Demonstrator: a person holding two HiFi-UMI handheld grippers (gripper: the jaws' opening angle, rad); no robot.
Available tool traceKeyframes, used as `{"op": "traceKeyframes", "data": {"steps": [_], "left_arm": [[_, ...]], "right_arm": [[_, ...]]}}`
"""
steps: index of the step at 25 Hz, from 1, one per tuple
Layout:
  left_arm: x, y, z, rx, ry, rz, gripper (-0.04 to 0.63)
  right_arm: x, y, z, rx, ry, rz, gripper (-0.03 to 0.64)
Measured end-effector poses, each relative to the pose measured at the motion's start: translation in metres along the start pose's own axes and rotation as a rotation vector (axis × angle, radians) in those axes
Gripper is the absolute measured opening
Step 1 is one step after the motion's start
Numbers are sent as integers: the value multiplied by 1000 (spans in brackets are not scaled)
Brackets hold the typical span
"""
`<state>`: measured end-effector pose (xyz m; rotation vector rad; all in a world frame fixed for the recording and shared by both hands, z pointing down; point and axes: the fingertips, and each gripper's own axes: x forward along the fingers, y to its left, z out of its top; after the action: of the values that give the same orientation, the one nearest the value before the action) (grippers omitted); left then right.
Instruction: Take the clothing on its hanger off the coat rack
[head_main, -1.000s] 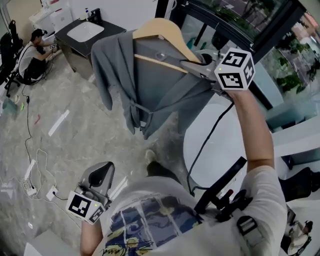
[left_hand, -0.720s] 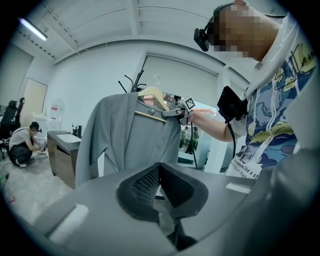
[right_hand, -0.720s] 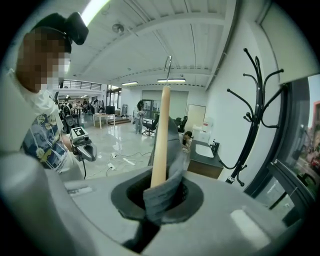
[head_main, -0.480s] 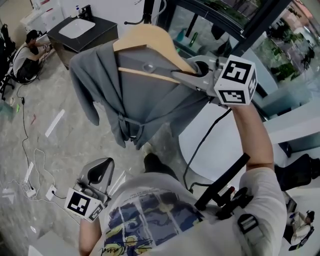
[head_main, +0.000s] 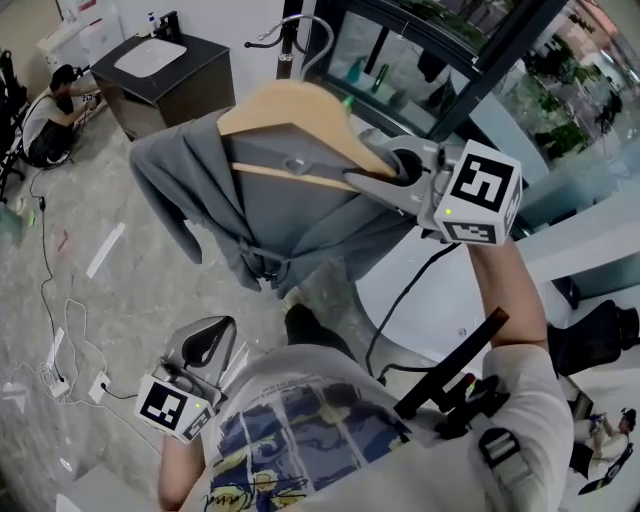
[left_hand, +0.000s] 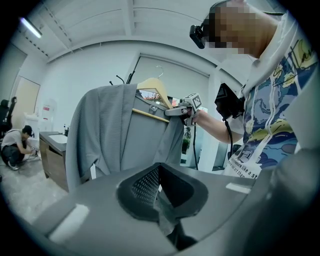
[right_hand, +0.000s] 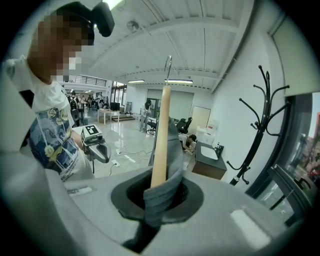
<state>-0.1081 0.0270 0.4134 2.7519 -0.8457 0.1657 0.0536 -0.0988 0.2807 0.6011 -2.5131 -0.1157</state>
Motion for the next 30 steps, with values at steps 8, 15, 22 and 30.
{"op": "traceKeyframes", "data": {"steps": [8, 15, 22, 30], "left_arm": [[-10, -4, -7, 5, -4, -8, 3], [-6, -10, -5, 6, -6, -19, 3], [-7, -12, -4, 4, -7, -22, 3], [-2, -12, -1, 2, -6, -27, 3]], "right_arm": [[-1, 26, -5, 12, -8, -7, 6], [-3, 35, -8, -1, 3, 6, 6], [-1, 42, -8, -14, 14, 16, 6], [-1, 46, -8, -17, 14, 39, 6]]}}
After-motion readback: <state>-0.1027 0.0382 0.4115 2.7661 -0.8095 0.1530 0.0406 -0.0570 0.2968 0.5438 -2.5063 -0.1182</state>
